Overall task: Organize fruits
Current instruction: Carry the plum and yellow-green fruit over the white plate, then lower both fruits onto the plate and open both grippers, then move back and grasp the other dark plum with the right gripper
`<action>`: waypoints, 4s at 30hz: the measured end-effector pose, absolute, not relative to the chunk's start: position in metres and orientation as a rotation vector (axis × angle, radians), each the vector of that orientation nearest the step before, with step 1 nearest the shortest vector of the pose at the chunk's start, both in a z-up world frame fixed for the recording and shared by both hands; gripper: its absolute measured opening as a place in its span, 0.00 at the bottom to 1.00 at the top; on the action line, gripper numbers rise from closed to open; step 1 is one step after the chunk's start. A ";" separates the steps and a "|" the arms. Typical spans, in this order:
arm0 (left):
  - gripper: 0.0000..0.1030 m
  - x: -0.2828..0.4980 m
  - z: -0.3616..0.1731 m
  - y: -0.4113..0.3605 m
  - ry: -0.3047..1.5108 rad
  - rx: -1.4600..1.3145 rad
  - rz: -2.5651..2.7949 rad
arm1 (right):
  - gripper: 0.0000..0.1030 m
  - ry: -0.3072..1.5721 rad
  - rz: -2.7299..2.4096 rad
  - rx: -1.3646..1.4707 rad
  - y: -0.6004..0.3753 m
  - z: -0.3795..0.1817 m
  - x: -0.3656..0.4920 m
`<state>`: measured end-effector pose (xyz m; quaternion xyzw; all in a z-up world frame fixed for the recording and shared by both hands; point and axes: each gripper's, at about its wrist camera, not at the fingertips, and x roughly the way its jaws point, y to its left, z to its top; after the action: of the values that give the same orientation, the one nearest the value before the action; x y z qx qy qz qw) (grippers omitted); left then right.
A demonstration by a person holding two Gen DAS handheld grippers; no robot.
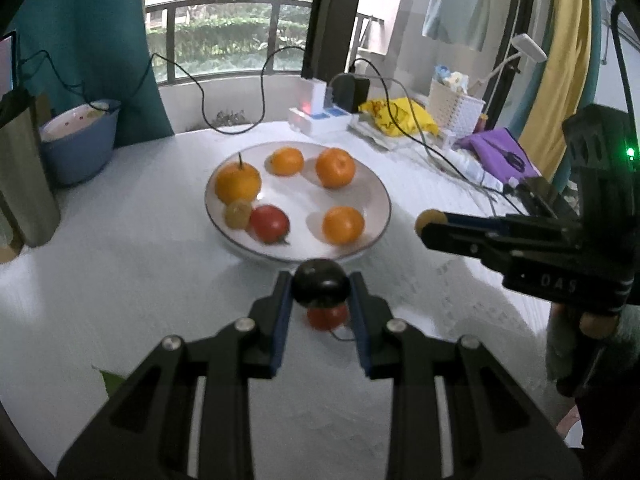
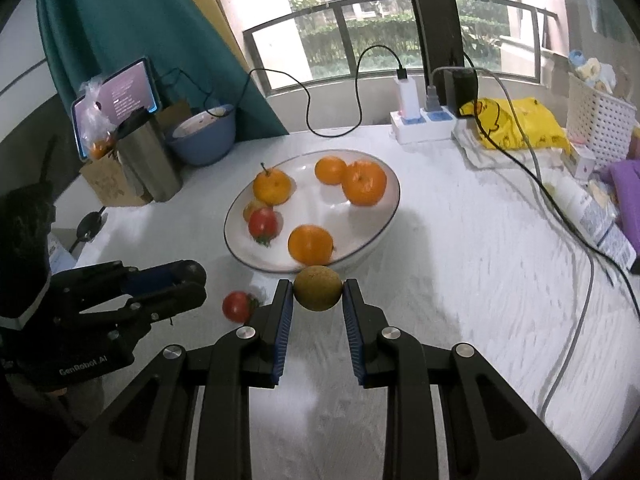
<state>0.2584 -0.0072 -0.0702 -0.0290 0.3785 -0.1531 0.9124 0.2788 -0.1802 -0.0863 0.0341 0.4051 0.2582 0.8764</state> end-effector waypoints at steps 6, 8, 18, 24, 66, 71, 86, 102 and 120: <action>0.28 0.275 -0.066 -0.008 0.767 -0.056 -0.326 | 0.27 0.838 0.538 0.072 -0.177 -0.085 0.296; 0.28 0.282 -0.064 -0.009 0.761 -0.051 -0.331 | 0.27 0.838 0.538 0.074 -0.176 -0.086 0.302; 0.28 0.315 -0.069 -0.013 0.760 -0.040 -0.330 | 0.27 0.842 0.550 0.071 -0.170 -0.092 0.330; 0.28 0.331 -0.075 -0.014 0.772 -0.035 -0.324 | 0.27 0.845 0.555 0.068 -0.167 -0.096 0.346; 0.43 0.317 -0.064 0.001 0.745 -0.090 -0.280 | 0.28 0.845 0.511 0.060 -0.164 -0.093 0.332; 0.43 0.299 -0.061 0.003 0.741 -0.095 -0.277 | 0.28 0.839 0.515 0.059 -0.165 -0.087 0.315; 0.43 0.257 -0.059 0.007 0.728 -0.110 -0.274 | 0.36 0.849 0.525 0.048 -0.155 -0.086 0.278; 0.44 0.230 -0.083 0.025 0.774 -0.165 -0.251 | 0.39 0.928 0.560 0.009 -0.132 -0.113 0.255; 0.44 0.228 -0.092 0.029 0.801 -0.177 -0.248 | 0.30 0.967 0.552 -0.020 -0.120 -0.130 0.259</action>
<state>0.2279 0.0294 -0.0922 -0.0860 0.3883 -0.1201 0.9096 0.2587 -0.1204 -0.1300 -0.0094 0.4587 0.2621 0.8490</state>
